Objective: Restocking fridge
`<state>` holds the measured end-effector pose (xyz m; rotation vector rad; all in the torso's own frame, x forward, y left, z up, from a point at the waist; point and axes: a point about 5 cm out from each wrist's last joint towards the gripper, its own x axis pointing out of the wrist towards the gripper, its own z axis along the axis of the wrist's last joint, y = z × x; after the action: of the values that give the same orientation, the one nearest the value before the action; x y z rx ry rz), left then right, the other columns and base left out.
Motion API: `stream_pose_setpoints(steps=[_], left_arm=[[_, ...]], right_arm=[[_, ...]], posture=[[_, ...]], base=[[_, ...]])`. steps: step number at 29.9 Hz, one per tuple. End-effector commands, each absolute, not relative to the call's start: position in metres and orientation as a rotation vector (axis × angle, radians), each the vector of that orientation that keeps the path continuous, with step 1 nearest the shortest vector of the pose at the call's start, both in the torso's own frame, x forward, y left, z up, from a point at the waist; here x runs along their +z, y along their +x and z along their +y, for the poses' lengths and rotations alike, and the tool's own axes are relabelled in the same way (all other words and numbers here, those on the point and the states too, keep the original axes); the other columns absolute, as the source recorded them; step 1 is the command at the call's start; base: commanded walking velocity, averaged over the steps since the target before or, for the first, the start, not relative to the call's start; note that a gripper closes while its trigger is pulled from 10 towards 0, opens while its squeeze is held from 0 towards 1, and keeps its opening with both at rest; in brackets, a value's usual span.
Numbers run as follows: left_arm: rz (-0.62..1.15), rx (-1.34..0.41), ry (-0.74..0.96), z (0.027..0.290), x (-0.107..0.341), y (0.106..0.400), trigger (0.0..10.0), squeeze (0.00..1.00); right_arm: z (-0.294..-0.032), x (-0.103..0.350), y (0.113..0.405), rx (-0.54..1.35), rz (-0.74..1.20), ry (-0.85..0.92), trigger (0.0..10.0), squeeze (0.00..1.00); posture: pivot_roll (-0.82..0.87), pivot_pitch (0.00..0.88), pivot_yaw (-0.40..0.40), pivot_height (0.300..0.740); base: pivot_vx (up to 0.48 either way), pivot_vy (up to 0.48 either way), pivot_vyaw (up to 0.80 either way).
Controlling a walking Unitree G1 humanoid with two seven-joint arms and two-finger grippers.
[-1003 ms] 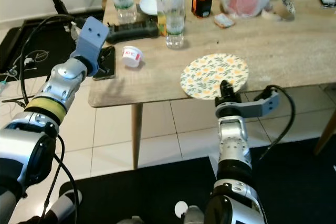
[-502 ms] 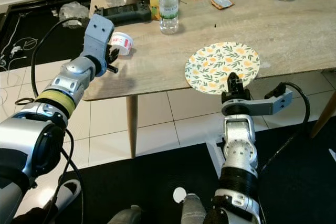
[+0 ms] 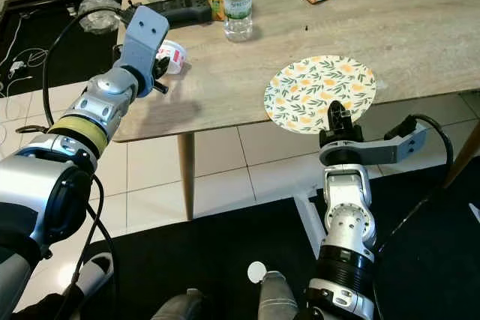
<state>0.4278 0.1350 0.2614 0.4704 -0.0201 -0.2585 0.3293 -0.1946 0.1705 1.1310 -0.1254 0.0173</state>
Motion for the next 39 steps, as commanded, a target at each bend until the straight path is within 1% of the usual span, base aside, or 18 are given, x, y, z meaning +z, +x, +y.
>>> stream_pose_setpoints(steps=[1,2,3,6,9,11,14,16,17,18,20,24,25,26,29,34,36,39], left_arm=[[0.03,-0.372,0.495,0.123,0.252,0.426,10.0,0.0],[0.051,-0.473,0.506,0.111,0.247,0.423,10.0,0.0],[0.051,-0.473,0.506,0.111,0.247,0.423,10.0,0.0],[0.1,-0.717,0.547,0.086,0.235,0.415,10.0,0.0],[0.116,-0.782,0.574,0.08,0.23,0.412,10.0,0.0],[0.11,-0.886,0.629,0.071,0.224,0.406,10.0,0.0],[0.027,-0.918,0.549,0.068,0.237,0.406,10.0,0.0],[-0.102,-0.884,0.383,0.075,0.261,0.408,10.0,0.0],[-0.102,-0.884,0.383,0.075,0.261,0.408,10.0,0.0],[-0.193,-0.845,0.266,0.084,0.275,0.409,10.0,0.0],[-0.193,-0.845,0.266,0.084,0.275,0.409,10.0,0.0],[-0.261,-0.837,0.166,0.089,0.277,0.405,10.0,0.0],[-0.337,-0.811,0.115,0.091,0.273,0.394,10.0,0.0],[-0.337,-0.811,0.115,0.091,0.273,0.394,10.0,0.0],[-0.361,-0.701,0.017,0.092,0.258,0.375,10.0,0.0],[-0.355,-0.642,0.037,0.089,0.241,0.356,10.0,0.0],[-0.386,-0.552,0.186,0.098,0.229,0.338,10.0,0.0],[-0.404,-0.519,0.247,0.106,0.224,0.325,10.0,0.0]], right_arm=[[-0.195,0.153,0.324,-0.038,-0.047,1.12,10.0,0.0],[-0.195,0.153,0.325,-0.034,-0.042,1.118,10.0,0.0],[-0.195,0.153,0.325,-0.034,-0.042,1.118,10.0,0.0],[-0.193,0.155,0.328,-0.022,-0.039,1.118,10.0,0.0],[-0.192,0.156,0.329,-0.019,-0.04,1.12,10.0,0.0],[-0.189,0.157,0.332,-0.01,-0.038,1.122,10.0,0.0],[-0.187,0.157,0.335,0.001,-0.039,1.126,10.0,0.0],[-0.186,0.157,0.337,0.009,-0.045,1.133,10.0,0.0],[-0.186,0.157,0.337,0.009,-0.045,1.133,10.0,0.0],[-0.185,0.157,0.339,0.018,-0.045,1.136,10.0,0.0],[-0.185,0.157,0.339,0.018,-0.045,1.136,10.0,0.0],[-0.181,0.155,0.34,0.039,-0.037,1.126,10.0,0.0],[-0.175,0.154,0.339,0.074,-0.028,1.12,10.0,0.0],[-0.175,0.154,0.339,0.074,-0.028,1.12,10.0,0.0],[-0.168,0.16,0.337,0.161,-0.053,1.147,10.0,0.0],[-0.168,0.169,0.333,0.239,-0.108,1.191,10.0,0.0],[-0.178,0.181,0.327,0.273,-0.189,1.198,10.0,0.0],[-0.188,0.187,0.323,0.269,-0.235,1.187,10.0,0.0]], posture=[[-0.19,0.337,0.095,0.74],[-0.18,0.332,0.092,0.74],[-0.18,0.332,0.092,0.74],[-0.17,0.319,0.089,0.74],[-0.17,0.319,0.089,0.74],[-0.16,0.299,0.09,0.74],[-0.15,0.282,0.094,0.74],[-0.11,0.25,0.091,0.74],[-0.11,0.25,0.091,0.74],[-0.09,0.232,0.085,0.74],[-0.09,0.232,0.085,0.74],[-0.06,0.2,0.074,0.74],[-0.05,0.183,0.07,0.74],[-0.05,0.183,0.07,0.74],[-0.02,0.139,0.052,0.74],[-0.01,0.114,0.044,0.74],[0.01,0.09,0.039,0.74],[0.02,0.081,0.033,0.74]], base=[[0.0,0.0,0.0],[0.0,0.0,0.0],[0.0,0.0,0.0],[0.0,0.0,0.0],[0.0,0.0,0.0],[0.0,0.0,0.0],[0.0,0.0,0.0],[0.0,0.0,0.0],[0.0,0.0,0.0],[0.0,0.0,0.0],[0.0,0.0,0.0],[0.0,0.0,0.0],[0.0,0.0,0.0],[0.0,0.0,0.0],[0.0,0.0,0.0],[0.0,0.0,0.0],[0.0,0.0,0.0],[0.0,0.0,0.0]])
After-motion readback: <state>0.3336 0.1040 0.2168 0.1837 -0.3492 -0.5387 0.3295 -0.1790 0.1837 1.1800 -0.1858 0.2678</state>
